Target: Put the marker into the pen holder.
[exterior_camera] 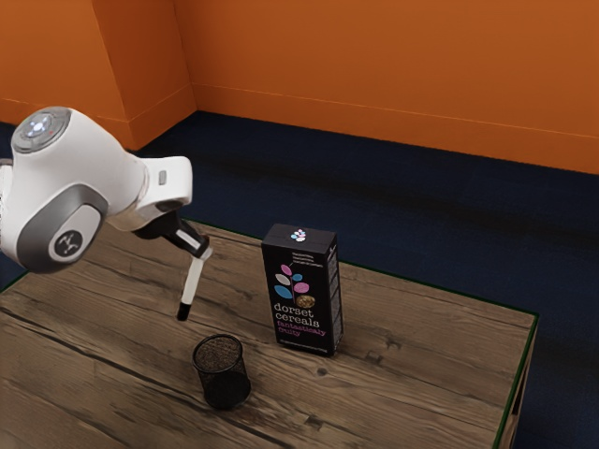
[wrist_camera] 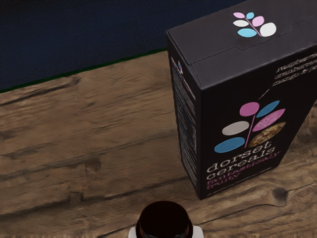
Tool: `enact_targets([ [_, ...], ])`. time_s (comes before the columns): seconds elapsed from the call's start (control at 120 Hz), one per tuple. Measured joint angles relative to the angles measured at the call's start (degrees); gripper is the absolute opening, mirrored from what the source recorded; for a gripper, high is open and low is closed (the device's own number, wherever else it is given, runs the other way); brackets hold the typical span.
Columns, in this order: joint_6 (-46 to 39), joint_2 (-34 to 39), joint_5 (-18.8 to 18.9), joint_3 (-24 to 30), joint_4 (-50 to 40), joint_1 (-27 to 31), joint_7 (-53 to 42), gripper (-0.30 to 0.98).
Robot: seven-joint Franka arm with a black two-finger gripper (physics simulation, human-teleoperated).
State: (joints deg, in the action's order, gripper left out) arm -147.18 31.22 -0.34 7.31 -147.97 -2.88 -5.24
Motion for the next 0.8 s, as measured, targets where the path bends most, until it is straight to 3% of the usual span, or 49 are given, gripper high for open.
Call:
enact_targets([
  [0.367,-4.2,-5.2,-4.6,5.0,-2.5,0.1,0.2,-0.05],
  [0.55,-4.2,-7.6,-6.1,4.9,-1.8,0.2,-0.5,0.34],
  [0.6,0.7,-12.0,-6.2,0.9,4.5,0.3,-0.6,0.41],
  [0.708,18.9,-33.2,-3.0,-7.5,43.3,0.3,0.2,0.52],
  [0.8,30.4,-35.6,-0.9,-11.3,53.7,1.5,0.8,0.58],
])
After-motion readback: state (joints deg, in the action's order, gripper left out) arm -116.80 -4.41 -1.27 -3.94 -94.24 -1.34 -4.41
